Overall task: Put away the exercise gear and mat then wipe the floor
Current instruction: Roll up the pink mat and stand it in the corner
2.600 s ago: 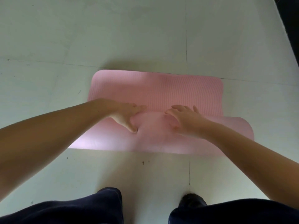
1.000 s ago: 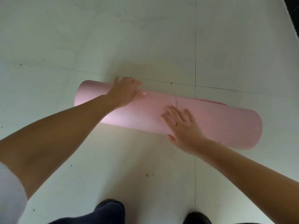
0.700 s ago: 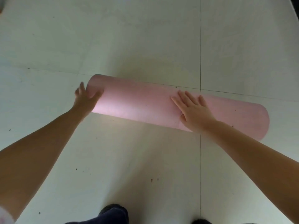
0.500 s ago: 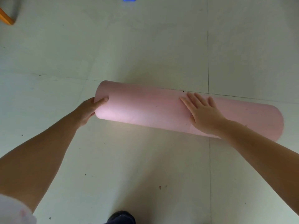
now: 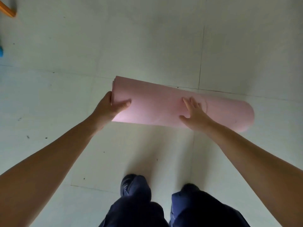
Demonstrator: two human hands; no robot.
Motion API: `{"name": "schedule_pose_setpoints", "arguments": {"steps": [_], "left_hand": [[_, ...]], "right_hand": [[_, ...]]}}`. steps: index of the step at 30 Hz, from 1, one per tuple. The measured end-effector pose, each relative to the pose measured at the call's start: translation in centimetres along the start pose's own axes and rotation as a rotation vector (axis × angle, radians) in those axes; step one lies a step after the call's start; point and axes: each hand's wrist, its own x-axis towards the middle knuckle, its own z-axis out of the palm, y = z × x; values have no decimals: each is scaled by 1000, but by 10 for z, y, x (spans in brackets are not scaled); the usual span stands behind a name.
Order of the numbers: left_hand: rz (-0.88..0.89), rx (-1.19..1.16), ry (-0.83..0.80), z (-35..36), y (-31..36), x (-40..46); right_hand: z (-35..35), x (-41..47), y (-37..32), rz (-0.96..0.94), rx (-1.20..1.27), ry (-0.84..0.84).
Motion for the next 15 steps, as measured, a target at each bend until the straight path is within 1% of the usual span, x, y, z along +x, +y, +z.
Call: {"name": "schedule_pose_setpoints", "arguments": {"steps": [2, 3, 5, 7, 11, 12, 14, 15], "left_hand": [[18, 51, 56, 13, 33, -32], [26, 113, 74, 17, 51, -47], [102, 321, 111, 19, 87, -76], [271, 510, 147, 17, 127, -103], [666, 741, 137, 19, 193, -154], [772, 807, 109, 22, 204, -165], [955, 908, 1, 29, 214, -179], [1014, 954, -61, 31, 213, -183]], "right_hand": [[-16, -31, -17, -15, 108, 32], [-26, -48, -25, -5, 166, 60], [-50, -82, -43, 61, 298, 105], [-75, -114, -60, 114, 427, 120], [-121, -170, -100, 140, 707, 115], [-134, -183, -107, 142, 807, 124], [-157, -206, -118, 153, 954, 143], [-163, -215, -121, 150, 931, 149]]}}
